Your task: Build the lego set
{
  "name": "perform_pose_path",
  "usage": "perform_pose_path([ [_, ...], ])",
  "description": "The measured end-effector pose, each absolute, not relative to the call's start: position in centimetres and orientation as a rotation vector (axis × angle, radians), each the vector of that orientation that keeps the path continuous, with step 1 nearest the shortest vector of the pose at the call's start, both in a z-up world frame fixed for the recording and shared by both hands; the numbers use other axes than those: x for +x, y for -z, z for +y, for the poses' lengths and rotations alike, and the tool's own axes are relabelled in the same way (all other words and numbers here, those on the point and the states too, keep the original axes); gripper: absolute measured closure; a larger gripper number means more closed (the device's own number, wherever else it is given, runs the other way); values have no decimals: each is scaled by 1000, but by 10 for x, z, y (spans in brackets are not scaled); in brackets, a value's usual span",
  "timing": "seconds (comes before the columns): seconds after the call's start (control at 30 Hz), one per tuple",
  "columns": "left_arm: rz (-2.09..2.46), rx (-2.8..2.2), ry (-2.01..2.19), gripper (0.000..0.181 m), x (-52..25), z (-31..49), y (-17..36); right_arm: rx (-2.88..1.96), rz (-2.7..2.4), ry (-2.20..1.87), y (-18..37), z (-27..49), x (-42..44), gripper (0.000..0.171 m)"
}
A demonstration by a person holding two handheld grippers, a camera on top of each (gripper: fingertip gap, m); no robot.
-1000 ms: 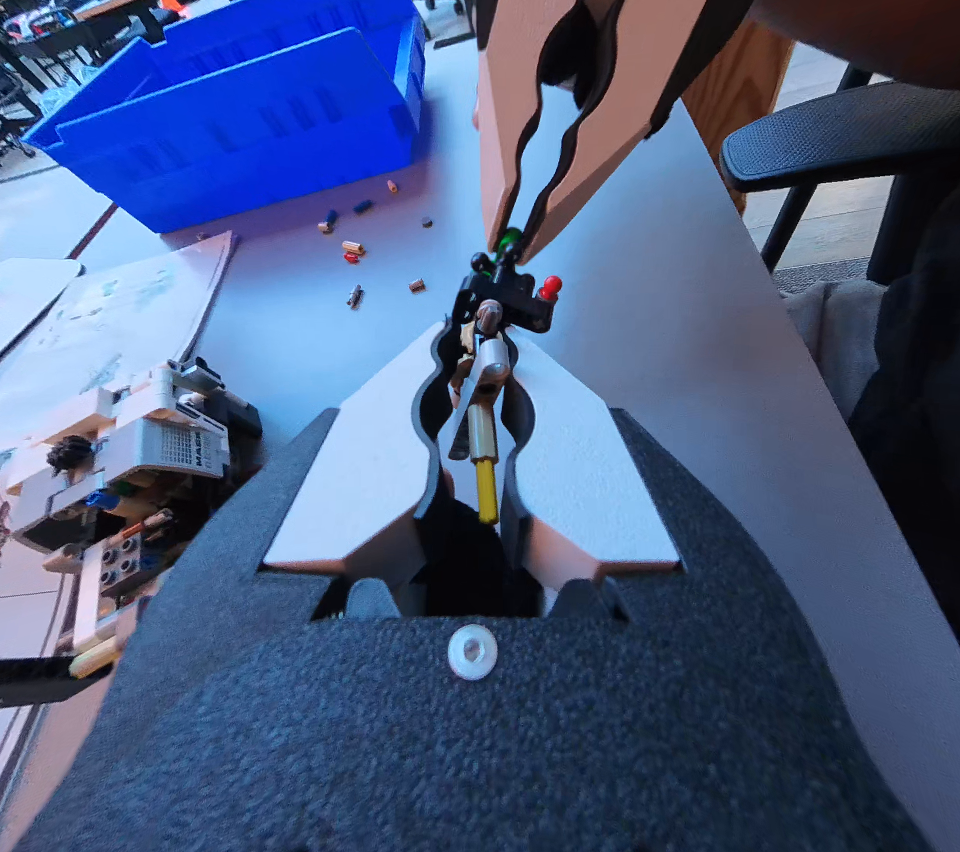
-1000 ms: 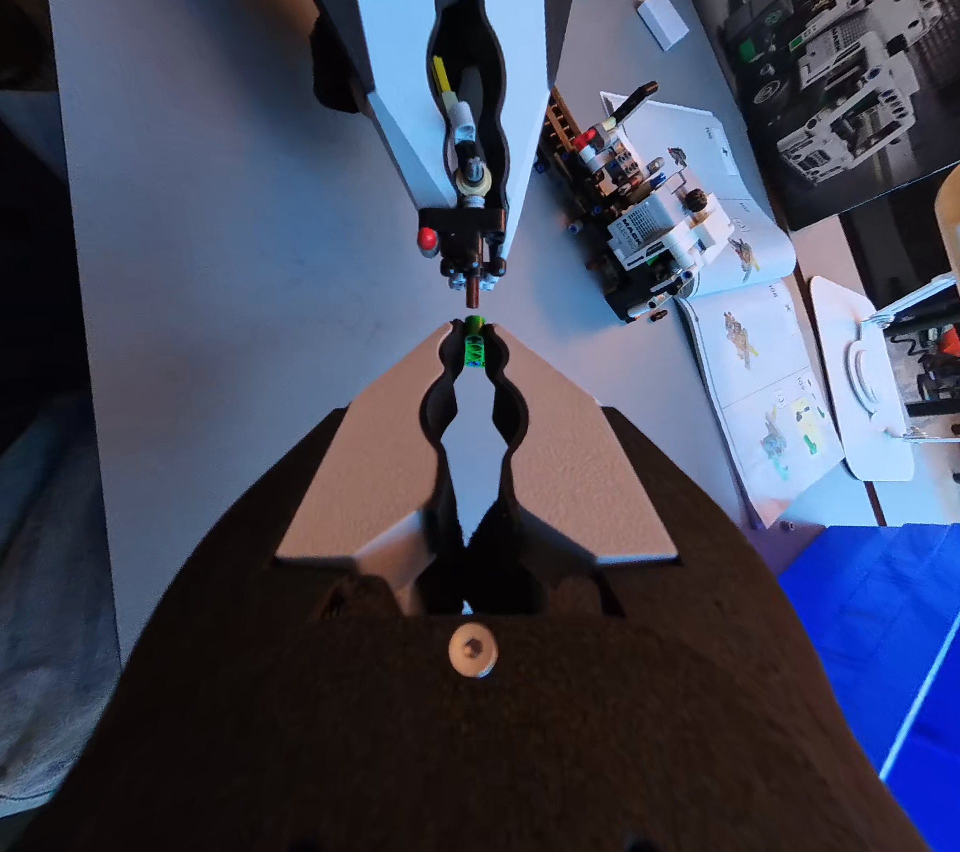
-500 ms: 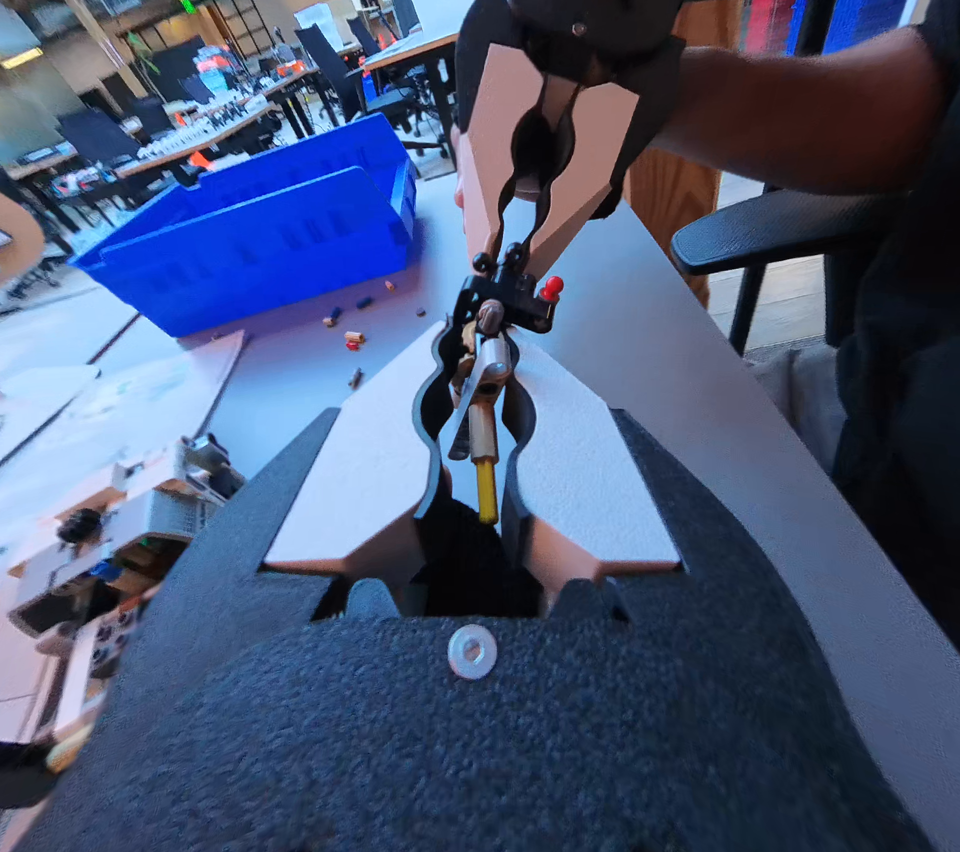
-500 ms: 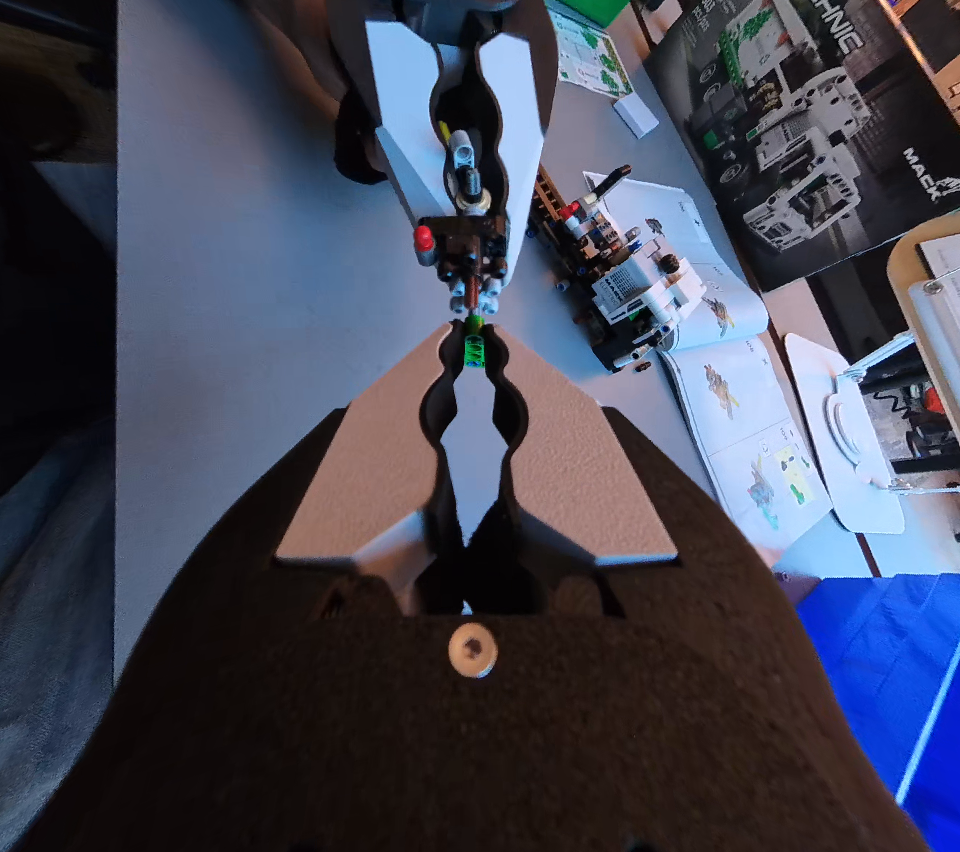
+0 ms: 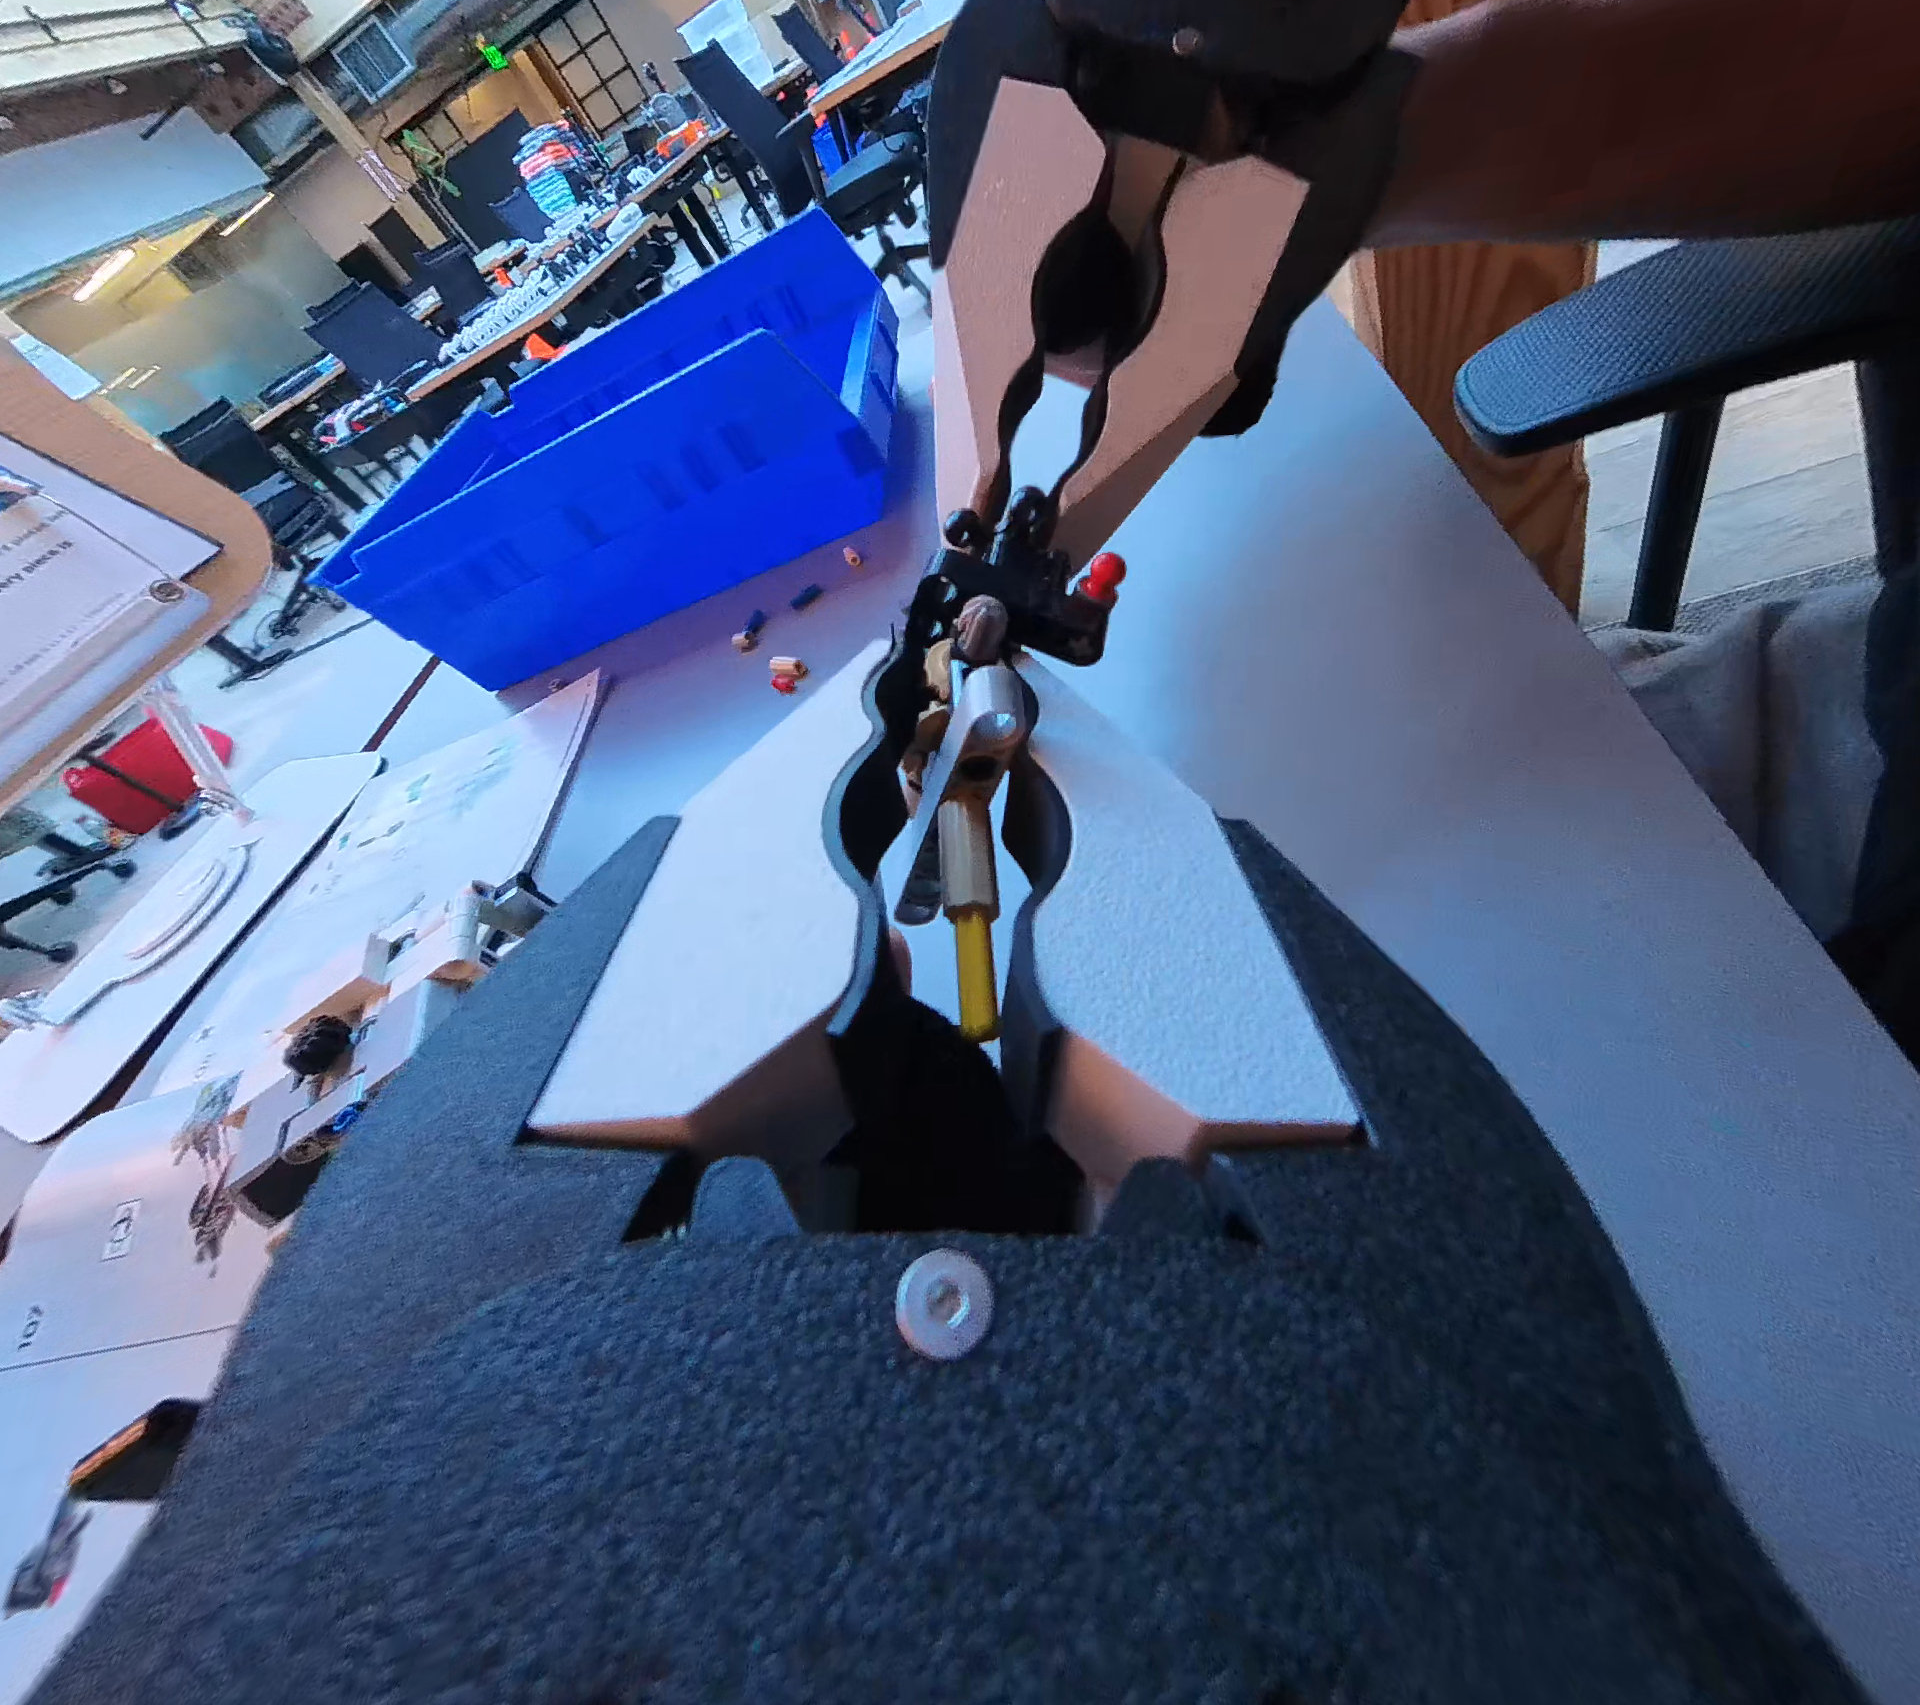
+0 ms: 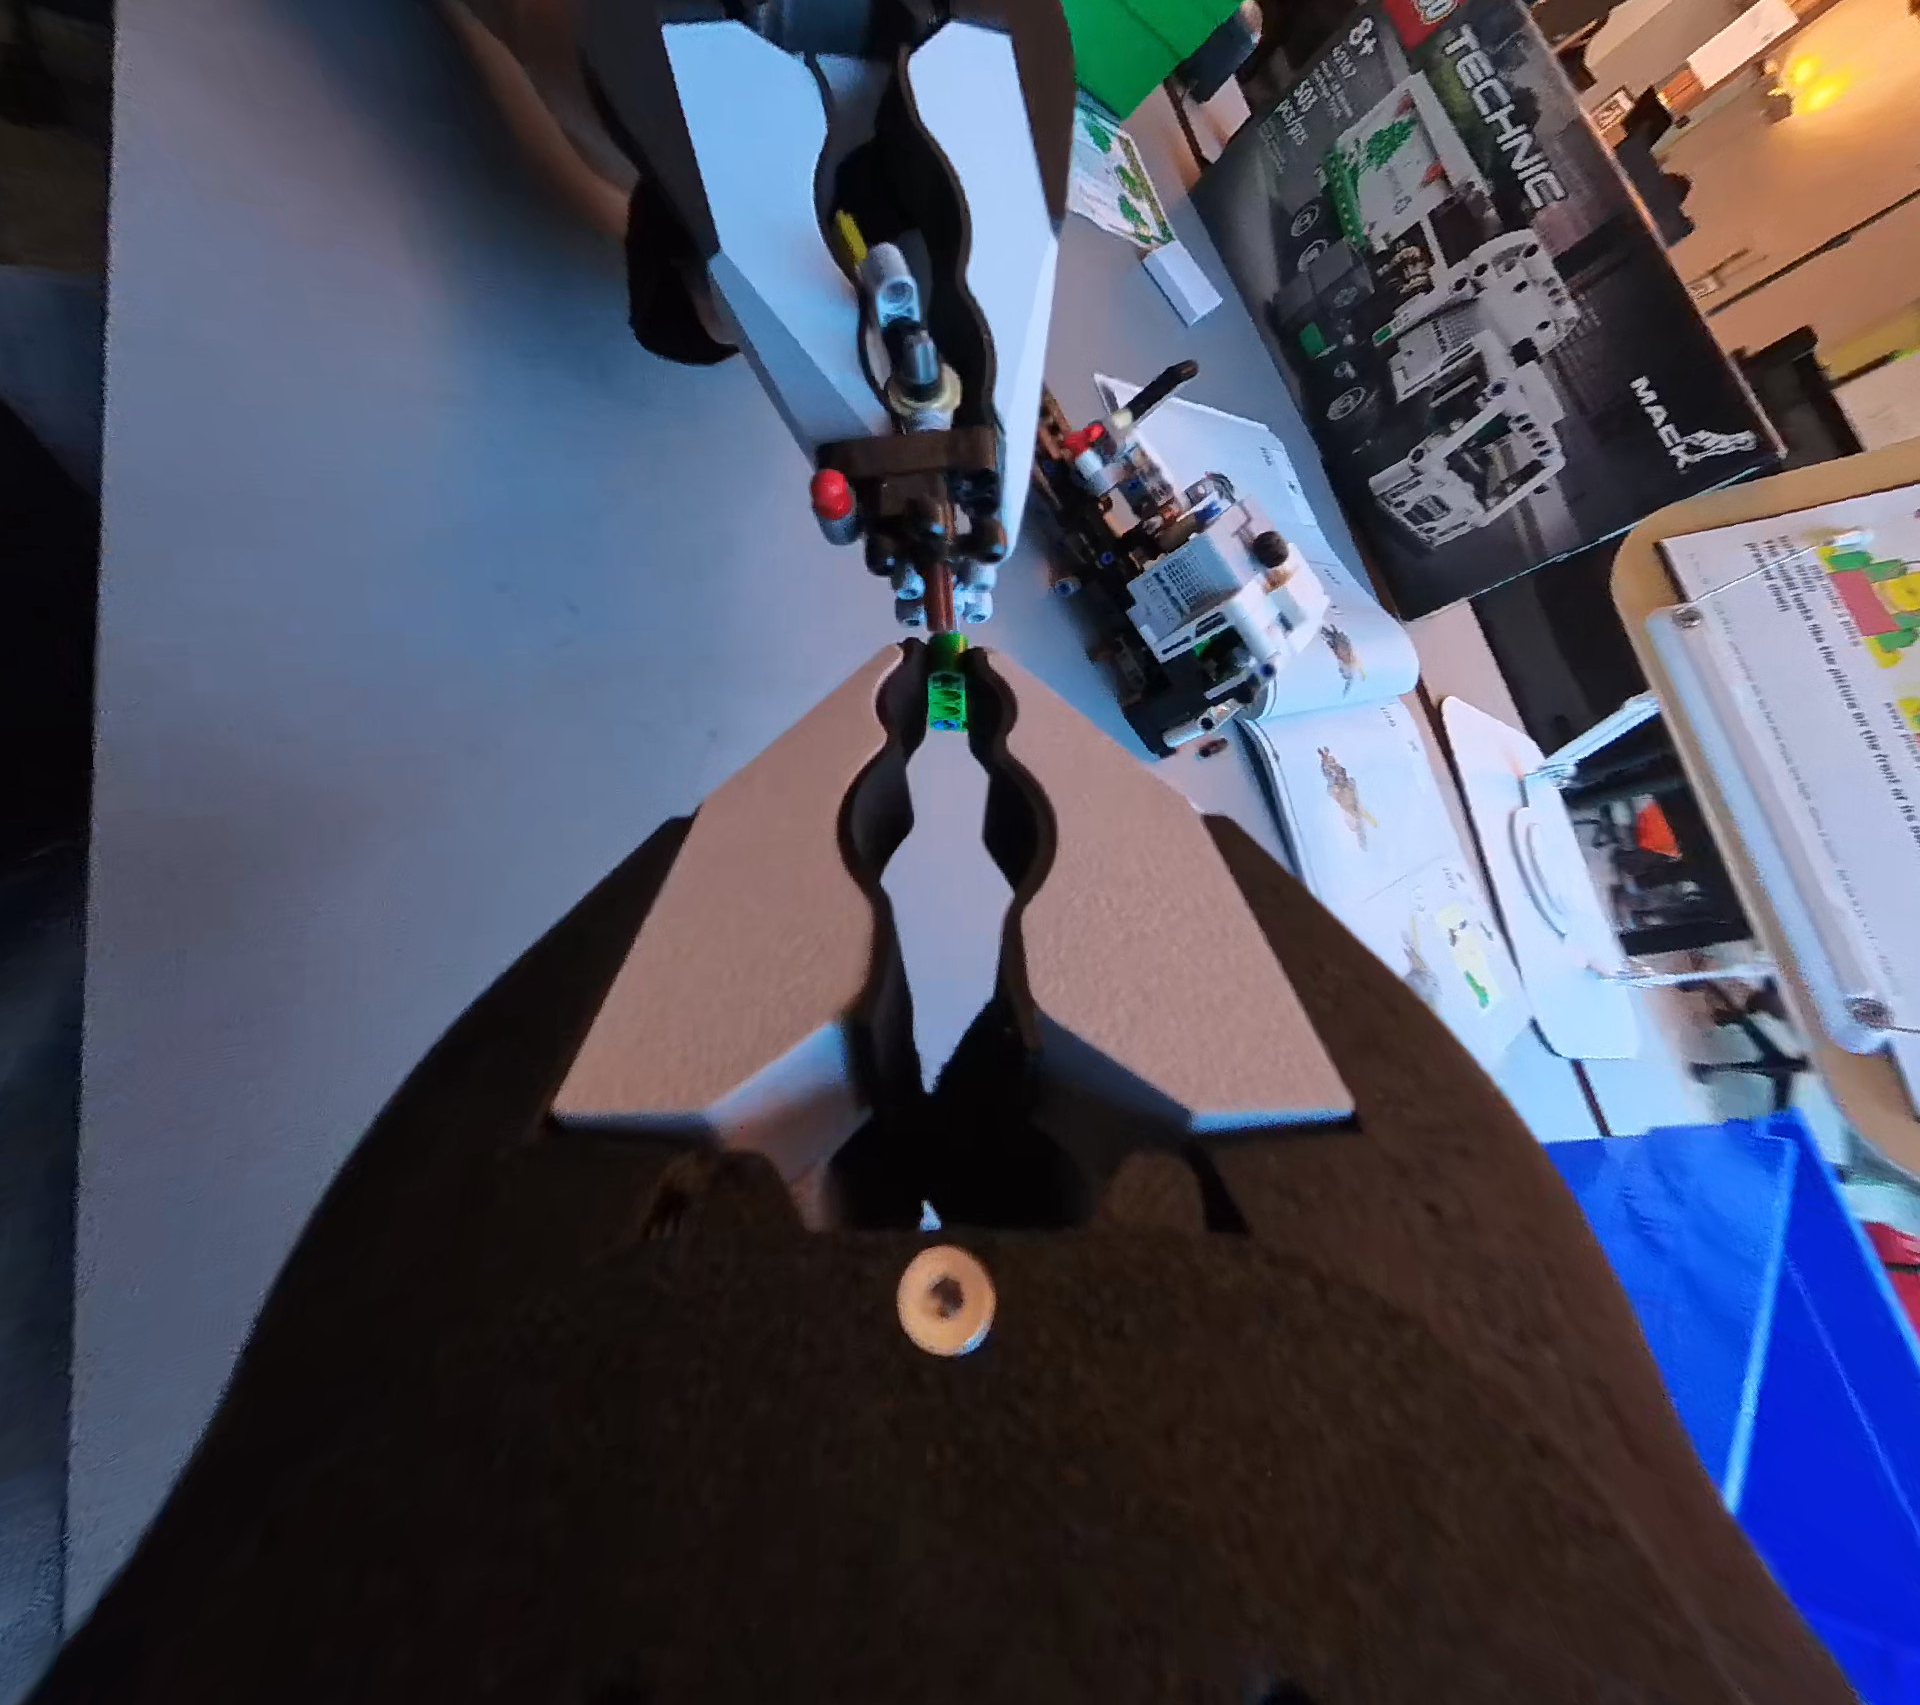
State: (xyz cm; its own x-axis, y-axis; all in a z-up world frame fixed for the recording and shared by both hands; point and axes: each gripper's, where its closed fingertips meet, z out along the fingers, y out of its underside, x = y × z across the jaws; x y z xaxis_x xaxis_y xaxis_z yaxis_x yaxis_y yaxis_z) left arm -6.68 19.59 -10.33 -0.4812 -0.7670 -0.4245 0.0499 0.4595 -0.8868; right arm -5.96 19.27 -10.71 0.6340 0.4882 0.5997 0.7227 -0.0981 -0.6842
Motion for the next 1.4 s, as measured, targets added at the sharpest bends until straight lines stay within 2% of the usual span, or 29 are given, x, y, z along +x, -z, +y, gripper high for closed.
perform_pose_path([
  [0.27, 1851, -606, 1132, 171, -66, 192, 112, -1718, -1021, 309, 115, 193, -62, 165],
  [0.53, 1828, -620, 1204, 170, -66, 194, 109, -1752, -897, 165, 112, 194, -63, 164],
  [0.6, 1767, -620, 1273, 170, -67, 197, 97, -1735, -853, 162, 105, 192, -58, 147],
  [0.73, 1670, -638, 1417, 170, -71, 203, 78, -1648, -758, 74, 82, 184, -59, 153],
  [0.8, 1651, -652, 1465, 170, -72, 204, 75, -1547, -733, 73, 65, 183, -69, 163],
  [1.13, 1646, -643, 1484, 170, -76, 197, 70, -1573, -733, 180, 72, 191, -74, 163],
  [1.4, 1673, -671, 1497, 171, -76, 194, 75, -1566, -747, 226, 72, 190, -72, 170],
])
